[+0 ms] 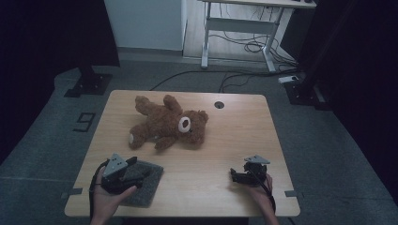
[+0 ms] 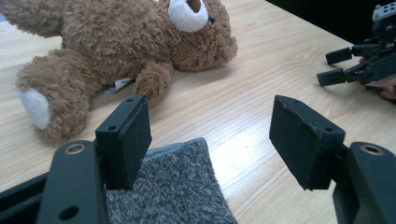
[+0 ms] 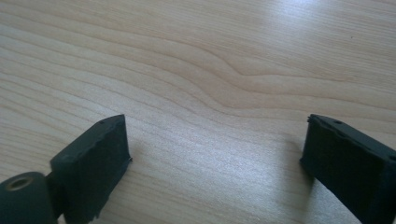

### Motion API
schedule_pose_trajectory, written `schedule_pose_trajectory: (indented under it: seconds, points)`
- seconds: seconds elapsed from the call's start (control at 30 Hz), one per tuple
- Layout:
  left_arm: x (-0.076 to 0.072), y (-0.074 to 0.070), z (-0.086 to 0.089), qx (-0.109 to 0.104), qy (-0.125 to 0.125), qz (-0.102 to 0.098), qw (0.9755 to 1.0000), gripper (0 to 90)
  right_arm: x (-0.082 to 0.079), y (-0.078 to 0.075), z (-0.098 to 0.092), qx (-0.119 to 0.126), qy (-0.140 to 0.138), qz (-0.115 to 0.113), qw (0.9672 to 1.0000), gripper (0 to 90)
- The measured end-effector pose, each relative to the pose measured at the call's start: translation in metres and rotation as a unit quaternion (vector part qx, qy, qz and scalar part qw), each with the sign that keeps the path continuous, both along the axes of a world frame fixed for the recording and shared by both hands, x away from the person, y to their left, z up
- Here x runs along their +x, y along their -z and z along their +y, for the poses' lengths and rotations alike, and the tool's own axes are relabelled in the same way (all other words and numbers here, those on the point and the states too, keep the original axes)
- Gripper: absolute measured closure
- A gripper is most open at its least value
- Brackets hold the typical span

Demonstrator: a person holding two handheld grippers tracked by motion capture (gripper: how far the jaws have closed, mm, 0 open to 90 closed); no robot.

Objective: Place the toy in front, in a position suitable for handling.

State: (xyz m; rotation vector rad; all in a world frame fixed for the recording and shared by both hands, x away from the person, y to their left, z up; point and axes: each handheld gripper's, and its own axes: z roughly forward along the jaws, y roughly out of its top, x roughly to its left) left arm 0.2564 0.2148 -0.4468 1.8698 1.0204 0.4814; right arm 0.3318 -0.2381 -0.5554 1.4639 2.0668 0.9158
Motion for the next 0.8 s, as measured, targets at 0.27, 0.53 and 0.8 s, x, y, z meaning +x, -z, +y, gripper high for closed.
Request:
schedule_pose_trajectory:
  seconds: [0.27, 0.53, 0.8]
  points:
    - [0.003, 0.001, 0.003, 0.002, -0.001, -0.001, 1.0000, 29.2, -0.007, -0.008, -0.006, 0.024, 0.005, -0.031, 0.9992, 11.9]
    - [0.005, -0.008, 0.007, 0.009, -0.012, -0.015, 0.9998, 28.6, -0.011, -0.019, -0.005, 0.038, -0.017, -0.060, 0.9973, 13.2]
    - [0.013, 0.004, 0.011, 0.010, -0.016, 0.003, 0.9998, 28.6, -0.006, -0.020, 0.010, 0.038, -0.041, -0.063, 0.9964, 13.9]
